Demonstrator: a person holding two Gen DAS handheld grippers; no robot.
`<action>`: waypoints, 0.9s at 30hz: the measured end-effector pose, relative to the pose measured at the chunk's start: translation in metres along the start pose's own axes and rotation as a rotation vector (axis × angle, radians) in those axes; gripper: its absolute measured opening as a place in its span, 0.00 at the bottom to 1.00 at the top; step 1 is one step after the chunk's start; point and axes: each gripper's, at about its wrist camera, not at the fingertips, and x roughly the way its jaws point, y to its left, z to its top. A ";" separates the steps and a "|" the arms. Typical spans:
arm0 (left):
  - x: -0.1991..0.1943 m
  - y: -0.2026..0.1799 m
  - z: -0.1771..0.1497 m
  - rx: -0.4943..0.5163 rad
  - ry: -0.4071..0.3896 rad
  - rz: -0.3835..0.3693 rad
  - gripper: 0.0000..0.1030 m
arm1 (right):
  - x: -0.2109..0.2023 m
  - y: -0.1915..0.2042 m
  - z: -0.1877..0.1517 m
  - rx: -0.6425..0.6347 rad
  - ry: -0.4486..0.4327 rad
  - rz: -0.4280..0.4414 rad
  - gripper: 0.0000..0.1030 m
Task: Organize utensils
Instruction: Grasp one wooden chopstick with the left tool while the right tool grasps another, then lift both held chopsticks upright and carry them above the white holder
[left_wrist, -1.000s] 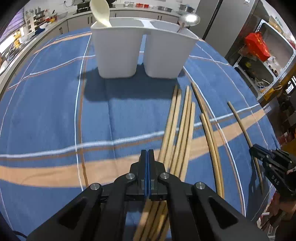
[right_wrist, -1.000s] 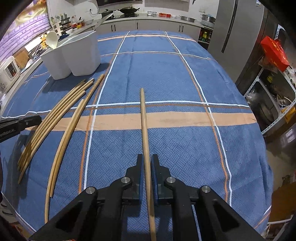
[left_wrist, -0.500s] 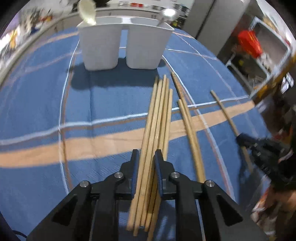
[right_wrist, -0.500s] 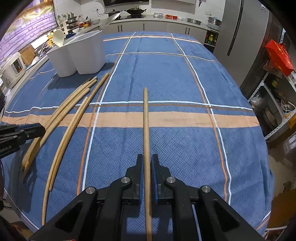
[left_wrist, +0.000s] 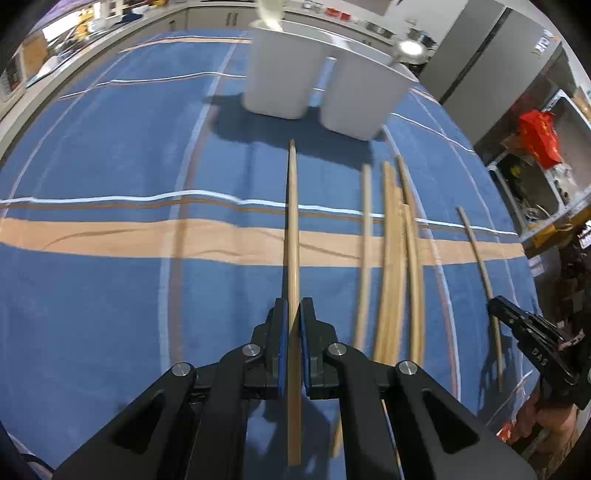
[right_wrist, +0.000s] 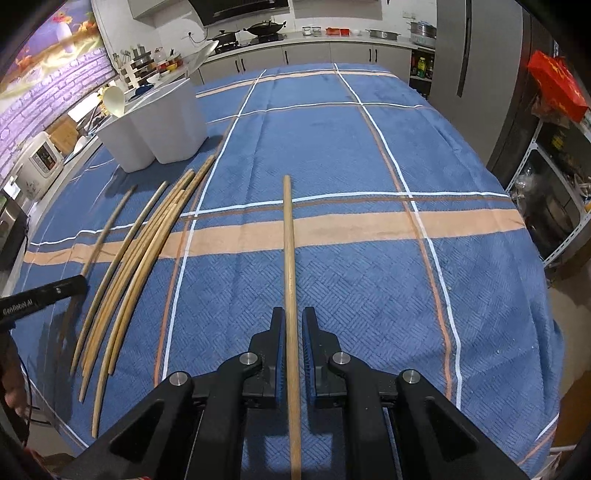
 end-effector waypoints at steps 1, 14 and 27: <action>-0.003 0.001 0.000 0.005 -0.001 -0.003 0.06 | 0.000 0.000 0.000 0.001 0.003 0.001 0.09; 0.025 -0.013 0.074 0.151 0.022 0.065 0.22 | 0.023 0.006 0.040 -0.035 0.134 0.032 0.23; 0.055 -0.028 0.126 0.287 0.099 0.041 0.22 | 0.076 0.029 0.119 -0.155 0.315 -0.079 0.18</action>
